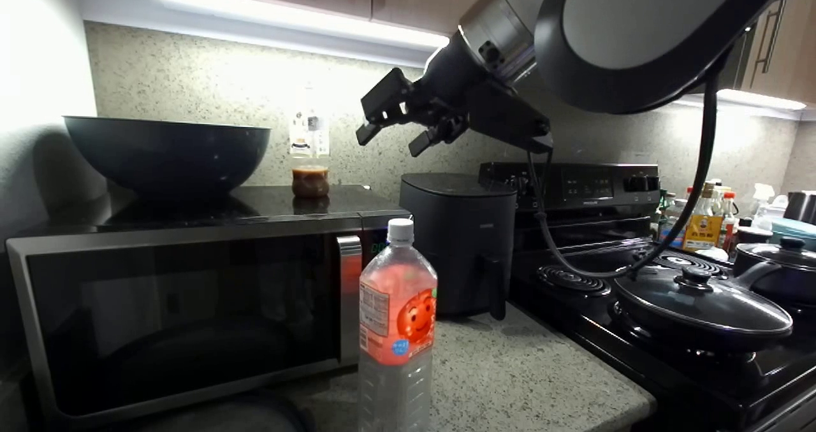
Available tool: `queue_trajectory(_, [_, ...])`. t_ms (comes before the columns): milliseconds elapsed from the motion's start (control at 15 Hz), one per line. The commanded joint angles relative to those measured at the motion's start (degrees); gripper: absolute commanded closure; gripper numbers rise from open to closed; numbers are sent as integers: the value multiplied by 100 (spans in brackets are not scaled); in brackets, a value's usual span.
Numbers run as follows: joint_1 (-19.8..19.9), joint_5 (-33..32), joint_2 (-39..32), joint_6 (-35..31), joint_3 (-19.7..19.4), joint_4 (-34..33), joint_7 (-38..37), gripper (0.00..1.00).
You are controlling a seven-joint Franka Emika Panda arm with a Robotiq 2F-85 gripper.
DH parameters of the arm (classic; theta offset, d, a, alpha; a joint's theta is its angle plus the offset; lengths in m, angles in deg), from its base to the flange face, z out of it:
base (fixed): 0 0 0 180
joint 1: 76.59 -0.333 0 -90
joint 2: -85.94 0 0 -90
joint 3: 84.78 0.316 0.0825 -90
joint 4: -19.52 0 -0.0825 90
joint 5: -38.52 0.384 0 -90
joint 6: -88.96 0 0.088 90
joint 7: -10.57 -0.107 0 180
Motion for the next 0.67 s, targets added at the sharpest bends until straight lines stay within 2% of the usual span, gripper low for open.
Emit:
queue_trajectory(0, [-3,0,-26,0,-2,-7,0,0])
queue_trajectory(267, [37,11,-173,-172,33,-110,-111,0])
queue_trajectory(600, [736,-457,-781,-491,535,-782,-865,0])
